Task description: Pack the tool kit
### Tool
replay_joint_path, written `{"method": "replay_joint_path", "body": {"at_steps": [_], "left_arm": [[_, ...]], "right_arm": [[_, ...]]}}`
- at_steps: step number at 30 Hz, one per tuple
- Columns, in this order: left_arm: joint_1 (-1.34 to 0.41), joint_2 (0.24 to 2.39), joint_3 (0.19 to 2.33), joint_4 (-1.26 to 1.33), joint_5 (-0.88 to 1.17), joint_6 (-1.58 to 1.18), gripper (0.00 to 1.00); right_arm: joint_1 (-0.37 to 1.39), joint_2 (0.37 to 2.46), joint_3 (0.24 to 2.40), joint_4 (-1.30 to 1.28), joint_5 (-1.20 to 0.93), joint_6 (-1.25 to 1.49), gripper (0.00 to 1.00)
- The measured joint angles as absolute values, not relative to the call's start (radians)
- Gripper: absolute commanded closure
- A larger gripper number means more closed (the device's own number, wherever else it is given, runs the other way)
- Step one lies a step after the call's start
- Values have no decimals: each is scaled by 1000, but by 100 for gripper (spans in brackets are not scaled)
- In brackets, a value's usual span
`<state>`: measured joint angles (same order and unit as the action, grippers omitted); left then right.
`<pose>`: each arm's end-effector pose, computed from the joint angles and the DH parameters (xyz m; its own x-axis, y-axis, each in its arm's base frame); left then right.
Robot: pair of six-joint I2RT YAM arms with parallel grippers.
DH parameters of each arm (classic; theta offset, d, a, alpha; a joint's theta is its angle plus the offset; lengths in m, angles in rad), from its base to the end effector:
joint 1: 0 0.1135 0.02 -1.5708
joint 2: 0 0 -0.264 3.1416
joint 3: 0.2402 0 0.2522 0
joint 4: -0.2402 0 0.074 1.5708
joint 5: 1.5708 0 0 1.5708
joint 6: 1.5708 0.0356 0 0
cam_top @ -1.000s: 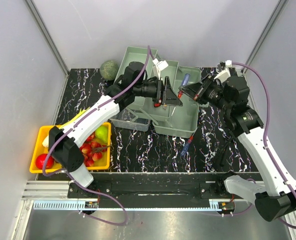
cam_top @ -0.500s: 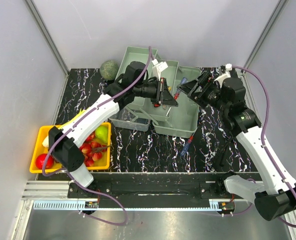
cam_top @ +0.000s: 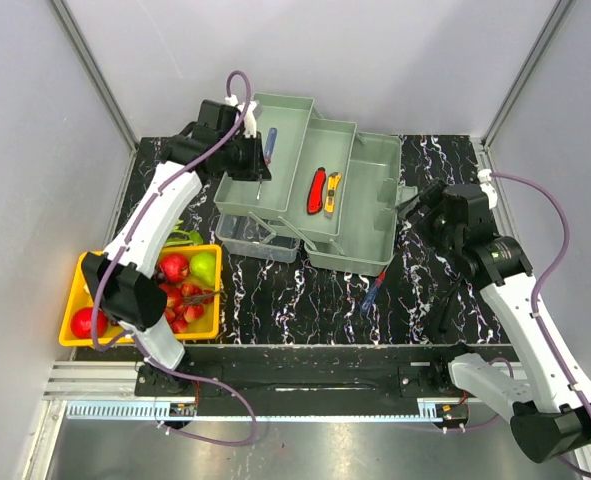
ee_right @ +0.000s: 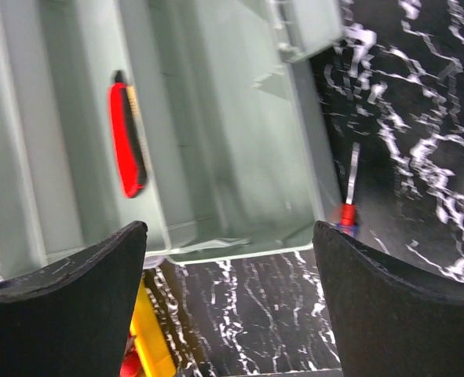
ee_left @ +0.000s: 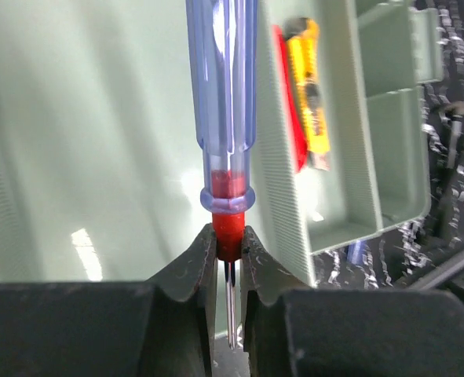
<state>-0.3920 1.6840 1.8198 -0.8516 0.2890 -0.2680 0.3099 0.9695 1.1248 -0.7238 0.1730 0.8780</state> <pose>0.3344 -0.1492 0.3975 -0.7344 0.0289 -0.6781 0.3842 0.8414 -0.3802 0.1879 0.0537 0.3696 -0.4523 0.6511 -0.6095 0.2909 0.7538 0.5892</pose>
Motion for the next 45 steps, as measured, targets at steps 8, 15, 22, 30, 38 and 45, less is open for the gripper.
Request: {"method": "replay_joint_path", "body": {"at_steps": [8,15,22,30,38,45], "left_arm": [[-368,1848,1935,-951,123,-190,92],[-368,1894,1955,-980,12,-192,60],[-368,1893,1967,-999,-39,-211,51],[-378,1806,1992,-1005,8,-226,41],[-392,1641,2012,-995,116,-233,30],[-392,1587,2012,-986,164,-234,27]], "right_arm": [[291,963,1008,-807,219,925,7],[281,995,888,-832,213,997,8],[271,1058,793,-809,153,1037,9],[268,1184,751,-732,107,1028,29],[267,1386,766,-698,88,981,40],[267,1471,810,-693,114,921,44]]}}
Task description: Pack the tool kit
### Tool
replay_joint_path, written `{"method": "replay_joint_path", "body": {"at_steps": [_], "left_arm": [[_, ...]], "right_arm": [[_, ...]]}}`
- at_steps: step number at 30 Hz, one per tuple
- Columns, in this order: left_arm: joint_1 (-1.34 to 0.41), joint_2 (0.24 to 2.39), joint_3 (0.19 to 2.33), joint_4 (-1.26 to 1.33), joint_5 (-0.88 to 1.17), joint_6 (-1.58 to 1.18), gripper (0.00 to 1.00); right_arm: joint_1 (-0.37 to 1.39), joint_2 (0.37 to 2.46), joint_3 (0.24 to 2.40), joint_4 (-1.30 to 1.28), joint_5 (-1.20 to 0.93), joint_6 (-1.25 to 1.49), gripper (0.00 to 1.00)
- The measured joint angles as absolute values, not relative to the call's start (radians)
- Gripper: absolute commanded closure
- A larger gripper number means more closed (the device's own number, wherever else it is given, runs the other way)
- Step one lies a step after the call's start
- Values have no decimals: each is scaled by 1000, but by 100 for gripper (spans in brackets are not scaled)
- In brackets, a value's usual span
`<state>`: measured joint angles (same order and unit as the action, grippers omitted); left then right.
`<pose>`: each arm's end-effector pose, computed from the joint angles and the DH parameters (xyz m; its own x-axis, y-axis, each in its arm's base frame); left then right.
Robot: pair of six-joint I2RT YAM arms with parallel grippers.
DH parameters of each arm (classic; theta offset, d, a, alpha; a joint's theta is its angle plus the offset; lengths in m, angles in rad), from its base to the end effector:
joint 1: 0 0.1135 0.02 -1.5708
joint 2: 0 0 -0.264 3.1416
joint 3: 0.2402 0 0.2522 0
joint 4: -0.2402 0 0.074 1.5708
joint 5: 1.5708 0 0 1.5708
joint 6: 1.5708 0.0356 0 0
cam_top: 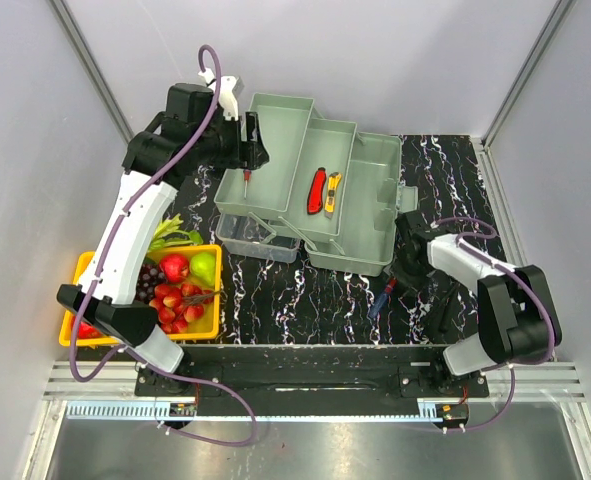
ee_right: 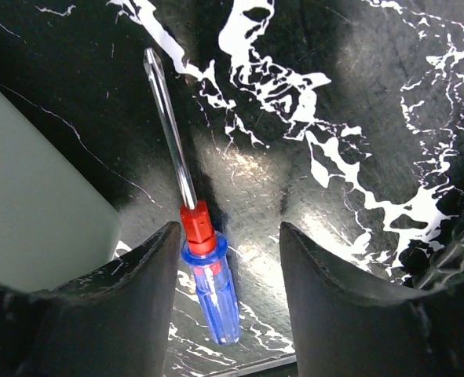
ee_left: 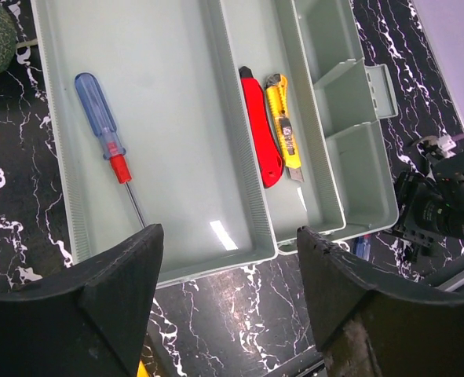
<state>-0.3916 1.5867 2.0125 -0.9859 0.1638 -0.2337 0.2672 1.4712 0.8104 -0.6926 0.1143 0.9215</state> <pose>0.2889 -0.1256 0.4753 -0.5945 -0.0017 -0.8041 0.3768 0.8828 -0.2805 0.2398 0.0614 0.1664 -0.7595 0.6125 -0.2191 0.6059 0.7886 0.1045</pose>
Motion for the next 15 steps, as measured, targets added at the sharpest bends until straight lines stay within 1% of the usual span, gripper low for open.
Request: {"method": "replay_joint_path", "body": {"at_steps": [1,3,5,8,9,15], "left_arm": [[-392,1587,2012,-986,168,-234,27],[-392,1587,2012,-987,175,-234,27],[-392,1587,2012,-986,181,-234,27],[-392,1587,2012,-987,189,-234,26],[-392,1587,2012,-986,191,-234,26],[-392,1587,2012,-986,221,-235,25]], "right_arm": [[267,1481,815,-691,115,915,47],[267,1497,819,-686,114,907,57],[267,1508,820,-678,114,900,72],[267,1512,820,-675,115,897,98],[267,1512,820,-675,116,895,100],[267,1484,820,-691,129,907,100]]}}
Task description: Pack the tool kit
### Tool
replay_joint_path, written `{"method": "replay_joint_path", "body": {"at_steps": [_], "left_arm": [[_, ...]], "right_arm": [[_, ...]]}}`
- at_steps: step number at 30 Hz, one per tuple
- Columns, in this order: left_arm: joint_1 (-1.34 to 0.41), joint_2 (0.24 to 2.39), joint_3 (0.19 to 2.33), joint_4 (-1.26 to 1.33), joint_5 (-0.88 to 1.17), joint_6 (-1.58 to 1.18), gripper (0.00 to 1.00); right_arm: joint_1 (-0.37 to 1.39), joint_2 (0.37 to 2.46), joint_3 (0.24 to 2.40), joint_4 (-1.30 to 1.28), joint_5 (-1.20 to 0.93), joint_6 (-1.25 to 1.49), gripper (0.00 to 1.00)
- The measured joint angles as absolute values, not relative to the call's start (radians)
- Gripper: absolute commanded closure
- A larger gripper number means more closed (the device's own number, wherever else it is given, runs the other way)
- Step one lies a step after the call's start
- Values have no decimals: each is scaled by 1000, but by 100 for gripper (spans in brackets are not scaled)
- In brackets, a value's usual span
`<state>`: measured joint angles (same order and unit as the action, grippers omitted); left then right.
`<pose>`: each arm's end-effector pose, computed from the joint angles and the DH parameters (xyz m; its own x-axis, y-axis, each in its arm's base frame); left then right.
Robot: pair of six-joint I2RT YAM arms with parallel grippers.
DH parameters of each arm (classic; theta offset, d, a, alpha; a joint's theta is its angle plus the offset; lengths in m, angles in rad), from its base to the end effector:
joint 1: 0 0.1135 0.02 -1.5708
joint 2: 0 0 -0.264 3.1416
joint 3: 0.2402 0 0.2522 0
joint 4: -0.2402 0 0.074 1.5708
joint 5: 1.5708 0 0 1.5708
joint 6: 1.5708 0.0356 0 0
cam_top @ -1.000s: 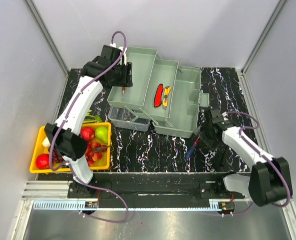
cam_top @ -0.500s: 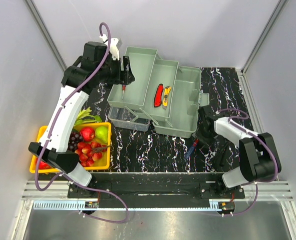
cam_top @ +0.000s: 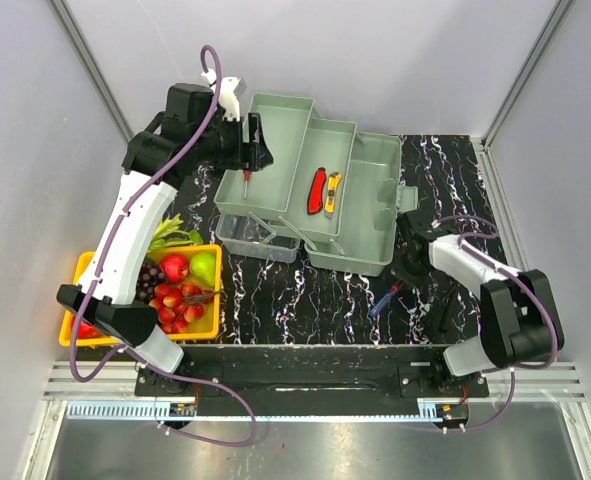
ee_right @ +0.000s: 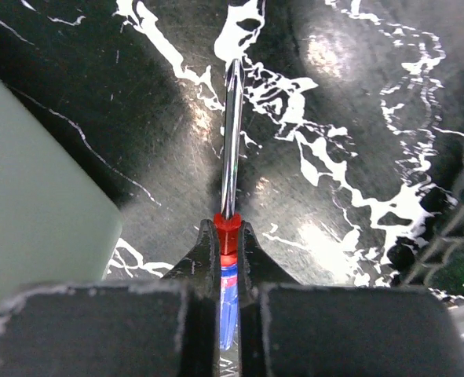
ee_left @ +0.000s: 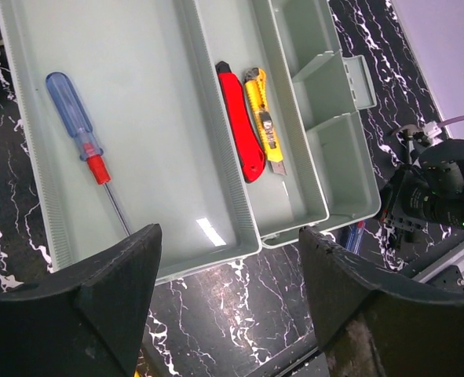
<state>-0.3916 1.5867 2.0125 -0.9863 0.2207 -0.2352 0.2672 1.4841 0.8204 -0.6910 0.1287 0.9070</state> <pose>0.2878 -0.1273 0.4755 -0.6046 0.0036 -0.7966 0.4143 0.8555 -0.3106 0.2428 0.0617 0.1661 -0.7658 0.6003 -0.2309 0.5971 0.7969 0.0917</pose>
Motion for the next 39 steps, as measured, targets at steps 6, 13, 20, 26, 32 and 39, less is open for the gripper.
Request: {"method": "replay_joint_path", "body": {"at_steps": [6,13,20,26,32,39], "left_arm": [[-392,1587,2012,-983,286,-236,22],[-404,1583,1952,-902,470,-241,15],[-478,1582,1887,-807,620,-289,10],[-598,1583,1806,-655,697,-350,5],[-672,1610,1691,-524,750,-438,5],[-686,1654,1691,-432,808,-512,19]], "right_arm": [[267,1327,859,-794,207,906,100],[265,1152,1060,-920,316,850,100],[261,1010,1184,-884,242,712,100],[260,980,1216,-687,-59,683,100],[260,981,1185,-432,-321,760,100],[258,986,1179,-305,-430,800,100]]}}
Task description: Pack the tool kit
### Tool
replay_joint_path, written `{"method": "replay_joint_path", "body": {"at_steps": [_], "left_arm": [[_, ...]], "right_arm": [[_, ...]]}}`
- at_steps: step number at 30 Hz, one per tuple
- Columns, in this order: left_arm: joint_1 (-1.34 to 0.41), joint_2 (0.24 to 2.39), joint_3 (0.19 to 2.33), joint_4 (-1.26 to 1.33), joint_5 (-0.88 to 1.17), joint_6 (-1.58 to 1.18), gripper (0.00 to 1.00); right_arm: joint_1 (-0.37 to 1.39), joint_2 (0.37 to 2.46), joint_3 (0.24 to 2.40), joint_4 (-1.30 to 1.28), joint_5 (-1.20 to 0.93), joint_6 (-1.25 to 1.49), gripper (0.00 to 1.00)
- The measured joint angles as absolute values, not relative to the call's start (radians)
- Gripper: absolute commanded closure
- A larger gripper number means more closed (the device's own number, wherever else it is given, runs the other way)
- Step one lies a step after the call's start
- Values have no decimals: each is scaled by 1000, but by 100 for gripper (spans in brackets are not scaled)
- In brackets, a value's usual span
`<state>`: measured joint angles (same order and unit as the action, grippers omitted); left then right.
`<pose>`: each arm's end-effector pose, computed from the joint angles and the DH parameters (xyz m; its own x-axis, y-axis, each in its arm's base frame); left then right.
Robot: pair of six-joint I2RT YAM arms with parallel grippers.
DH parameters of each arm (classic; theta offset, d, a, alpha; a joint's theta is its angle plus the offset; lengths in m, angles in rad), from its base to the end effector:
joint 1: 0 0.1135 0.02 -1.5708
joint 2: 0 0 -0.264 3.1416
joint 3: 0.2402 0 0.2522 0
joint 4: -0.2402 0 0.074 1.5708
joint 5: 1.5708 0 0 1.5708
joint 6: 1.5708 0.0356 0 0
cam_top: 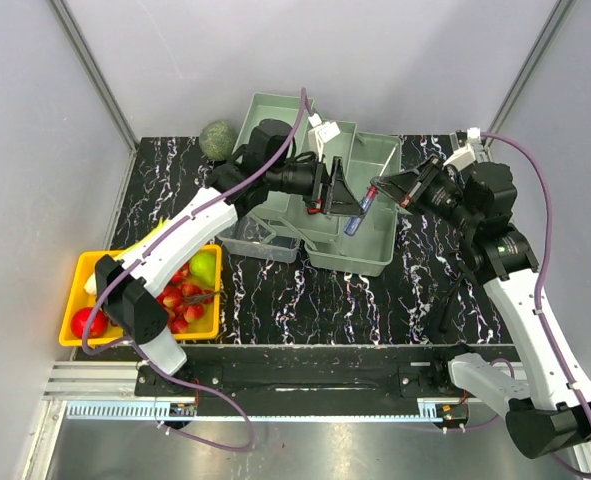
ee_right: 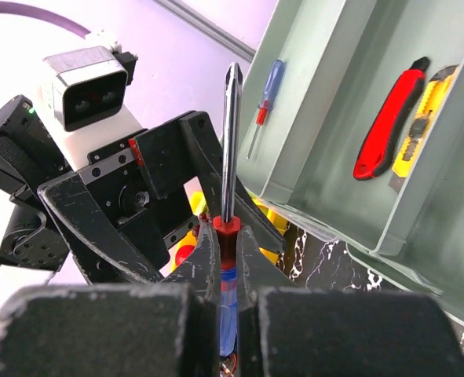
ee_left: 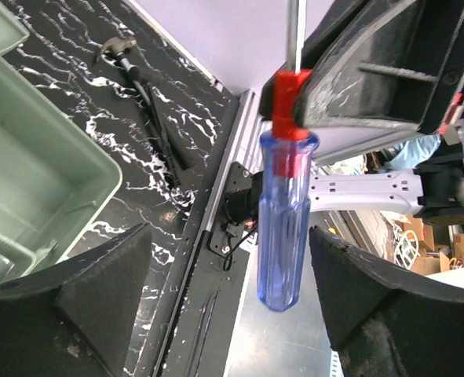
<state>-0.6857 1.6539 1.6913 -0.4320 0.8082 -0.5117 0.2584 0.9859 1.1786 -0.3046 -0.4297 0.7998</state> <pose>0.2743 -0.2577 0.4078 -0.7266 0.1574 -0.6688 0.6861 0.2168 -0.6944 0.1982 0.0677 0.4275 -0.5289 0.5346 -0.6591 -0.3634 0.5592 0.7452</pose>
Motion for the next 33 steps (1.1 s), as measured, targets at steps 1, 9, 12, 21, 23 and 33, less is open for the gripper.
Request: {"method": "replay_joint_path", "body": {"at_steps": [1,9,12,21,23,33], "left_arm": [[-688,1655,1692,-418,815,-520,20],[-710,1670,1686,-330,881,-581,62],[-713,1670,1679,-313,887,-592,88],[-710,1673,1690,-421,796,-522,100],[-701,1676,1719,-505,716,-476,100],[-458,1678,1760,-710,362,-360,96]], "right_arm": [[257,987,1173,-294,-436,811,100],[257,989,1119,-214,-465,870,100],[257,992,1115,-205,-465,883,100],[259,996,1115,-258,-398,870,13],[259,995,1115,-310,-345,860,12],[259,992,1124,-639,1,859,15]]}}
